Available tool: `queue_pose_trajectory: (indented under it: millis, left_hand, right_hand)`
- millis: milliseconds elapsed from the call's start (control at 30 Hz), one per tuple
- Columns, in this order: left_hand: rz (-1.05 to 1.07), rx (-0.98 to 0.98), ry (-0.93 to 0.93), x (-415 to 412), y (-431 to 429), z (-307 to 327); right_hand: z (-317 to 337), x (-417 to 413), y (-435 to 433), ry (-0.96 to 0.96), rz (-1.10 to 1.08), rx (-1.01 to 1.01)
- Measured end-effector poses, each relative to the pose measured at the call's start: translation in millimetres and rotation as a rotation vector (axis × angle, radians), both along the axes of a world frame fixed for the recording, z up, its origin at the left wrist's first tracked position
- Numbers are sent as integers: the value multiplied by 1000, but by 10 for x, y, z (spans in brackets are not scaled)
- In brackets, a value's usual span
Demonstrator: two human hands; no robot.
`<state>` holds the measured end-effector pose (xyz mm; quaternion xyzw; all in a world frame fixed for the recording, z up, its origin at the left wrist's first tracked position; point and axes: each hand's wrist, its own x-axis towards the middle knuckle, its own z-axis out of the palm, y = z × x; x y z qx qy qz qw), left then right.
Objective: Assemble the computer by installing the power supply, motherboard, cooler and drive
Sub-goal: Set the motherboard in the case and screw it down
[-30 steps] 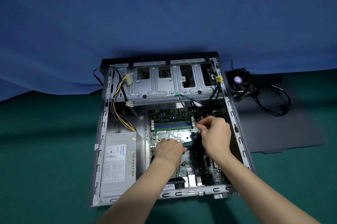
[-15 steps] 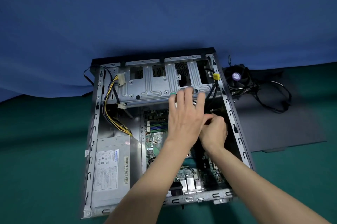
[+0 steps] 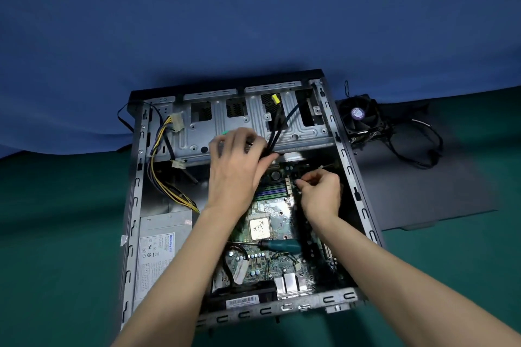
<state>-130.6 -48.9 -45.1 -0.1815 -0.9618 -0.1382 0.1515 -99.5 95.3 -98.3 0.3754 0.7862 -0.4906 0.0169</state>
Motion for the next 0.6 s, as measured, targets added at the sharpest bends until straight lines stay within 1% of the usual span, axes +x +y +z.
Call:
queue_pose_trajectory:
  millis: [167, 233, 333, 500, 600]
  left_hand:
    - [-83, -9, -14, -77, -92, 17]
    - [-132, -25, -14, -144, -155, 35]
    - [-197, 12, -69, -240, -228, 63]
    - [-186, 136, -177, -294, -248, 55]
    - [-169, 224, -234, -318, -269, 36]
  right_hand:
    - [-35, -103, -13, 39, -80, -144]
    - [-48, -147, -29, 77, -98, -151]
    - [-86, -180, -76, 116, -62, -65]
    - [-192, -241, -173, 72, 195, 160]
    - [-252, -418, -162, -2, 182, 160]
